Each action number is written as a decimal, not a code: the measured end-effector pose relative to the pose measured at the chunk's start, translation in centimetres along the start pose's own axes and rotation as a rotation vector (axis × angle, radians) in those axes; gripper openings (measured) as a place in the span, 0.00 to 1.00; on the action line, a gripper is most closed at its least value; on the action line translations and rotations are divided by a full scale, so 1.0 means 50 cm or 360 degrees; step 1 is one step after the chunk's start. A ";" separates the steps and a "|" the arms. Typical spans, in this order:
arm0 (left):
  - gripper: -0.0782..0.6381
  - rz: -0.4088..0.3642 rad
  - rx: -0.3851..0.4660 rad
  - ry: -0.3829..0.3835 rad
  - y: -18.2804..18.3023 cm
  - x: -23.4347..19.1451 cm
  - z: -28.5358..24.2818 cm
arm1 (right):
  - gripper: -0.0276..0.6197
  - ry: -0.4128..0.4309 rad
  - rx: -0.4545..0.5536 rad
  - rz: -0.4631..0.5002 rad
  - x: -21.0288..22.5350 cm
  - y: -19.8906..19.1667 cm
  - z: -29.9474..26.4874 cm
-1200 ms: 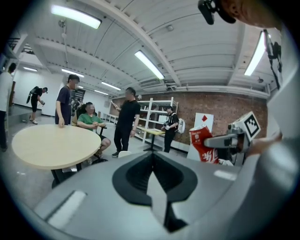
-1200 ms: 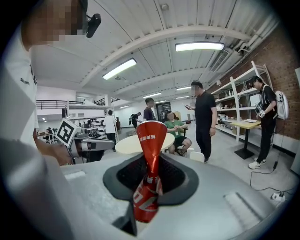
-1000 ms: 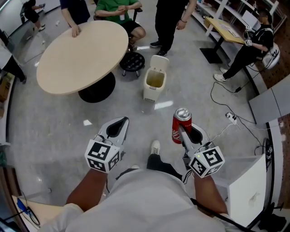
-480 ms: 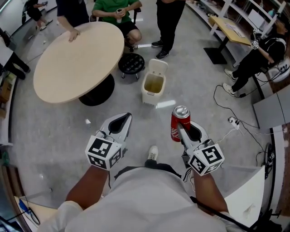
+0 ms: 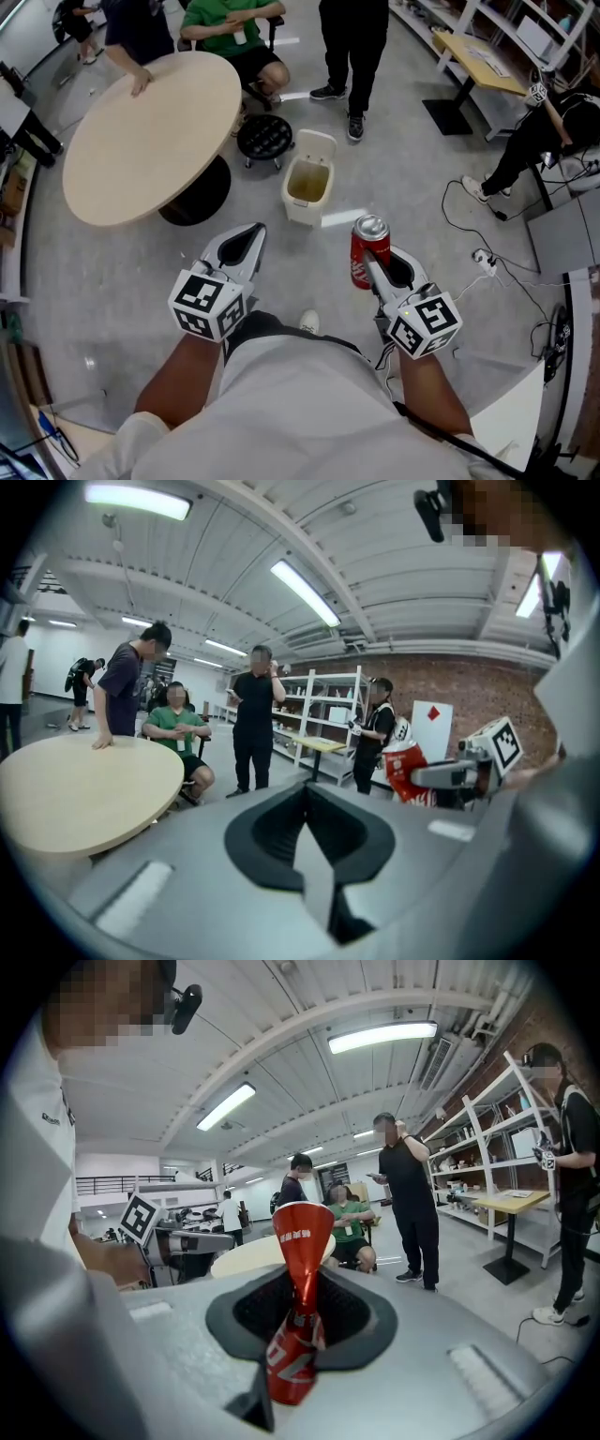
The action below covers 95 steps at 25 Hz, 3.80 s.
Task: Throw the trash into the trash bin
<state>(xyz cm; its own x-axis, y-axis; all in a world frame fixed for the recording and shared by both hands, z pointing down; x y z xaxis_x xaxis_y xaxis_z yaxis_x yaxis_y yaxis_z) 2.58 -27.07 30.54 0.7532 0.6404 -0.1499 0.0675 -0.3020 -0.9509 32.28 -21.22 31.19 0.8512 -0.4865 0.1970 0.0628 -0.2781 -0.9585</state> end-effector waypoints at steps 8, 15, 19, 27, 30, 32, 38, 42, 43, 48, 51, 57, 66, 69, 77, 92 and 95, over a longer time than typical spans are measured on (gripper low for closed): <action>0.12 0.0017 -0.0066 0.0034 -0.007 -0.006 -0.034 | 0.16 0.0015 0.0011 -0.0038 0.045 0.000 -0.025; 0.12 0.0003 -0.0080 0.0036 -0.003 -0.023 -0.073 | 0.16 0.0042 -0.0004 -0.0037 0.071 0.003 -0.065; 0.12 -0.0019 -0.0082 0.0020 0.004 -0.044 -0.104 | 0.16 0.0033 0.0006 -0.0034 0.082 0.013 -0.095; 0.12 -0.0024 -0.0079 -0.0016 0.023 -0.102 -0.168 | 0.16 -0.0003 -0.0021 -0.0035 0.112 0.023 -0.165; 0.12 -0.0024 -0.0097 -0.0030 0.030 -0.131 -0.193 | 0.16 -0.0016 -0.0042 -0.0046 0.121 0.027 -0.200; 0.12 -0.0020 -0.0109 -0.0042 0.039 -0.156 -0.214 | 0.16 -0.0022 -0.0059 -0.0052 0.129 0.035 -0.229; 0.12 -0.0039 -0.0125 -0.0091 0.076 -0.243 -0.272 | 0.16 -0.0066 -0.0082 -0.0065 0.142 0.067 -0.322; 0.12 -0.0046 -0.0156 -0.0139 0.093 -0.297 -0.309 | 0.16 -0.0101 -0.0108 -0.0072 0.147 0.084 -0.381; 0.12 -0.0046 -0.0168 -0.0158 0.095 -0.309 -0.321 | 0.16 -0.0112 -0.0115 -0.0073 0.151 0.087 -0.396; 0.12 -0.0057 -0.0226 -0.0249 0.091 -0.363 -0.377 | 0.16 -0.0182 -0.0174 -0.0103 0.173 0.085 -0.469; 0.12 -0.0071 -0.0271 -0.0305 0.082 -0.390 -0.410 | 0.15 -0.0225 -0.0242 -0.0132 0.190 0.074 -0.514; 0.12 -0.0130 -0.0321 -0.0432 0.070 -0.431 -0.451 | 0.16 -0.0293 -0.0354 -0.0116 0.207 0.046 -0.589; 0.12 -0.0044 -0.0490 -0.0430 -0.010 -0.448 -0.500 | 0.16 -0.0267 -0.0604 -0.0157 0.263 -0.067 -0.673; 0.12 -0.0042 -0.0527 -0.0386 -0.042 -0.451 -0.535 | 0.16 -0.0222 -0.0674 -0.0186 0.303 -0.117 -0.716; 0.12 0.0072 -0.0728 -0.0176 -0.171 -0.458 -0.595 | 0.15 -0.0102 -0.0893 -0.0213 0.396 -0.302 -0.835; 0.12 0.0180 -0.1043 -0.0048 -0.370 -0.477 -0.752 | 0.16 0.0087 -0.1369 -0.0173 0.500 -0.622 -0.968; 0.12 0.0171 -0.1073 -0.0051 -0.389 -0.480 -0.766 | 0.16 0.0110 -0.1414 -0.0148 0.514 -0.654 -0.994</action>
<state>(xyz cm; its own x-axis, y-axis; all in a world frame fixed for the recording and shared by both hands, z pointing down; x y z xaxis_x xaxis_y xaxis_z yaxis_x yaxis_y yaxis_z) 8.25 -63.64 63.03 0.7597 0.5996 -0.2519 0.3937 -0.7323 -0.5556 26.19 -65.76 77.85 0.8276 -0.4709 0.3054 -0.3212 -0.8437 -0.4302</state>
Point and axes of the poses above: the fingertips, and each gripper's own axes: z backward along the fingers, x to its right, y out of its top, the point moved 10 cm from there along z, backward along the fingers, and after that the axes turned 1 degree about x, right-handed, at the moved point
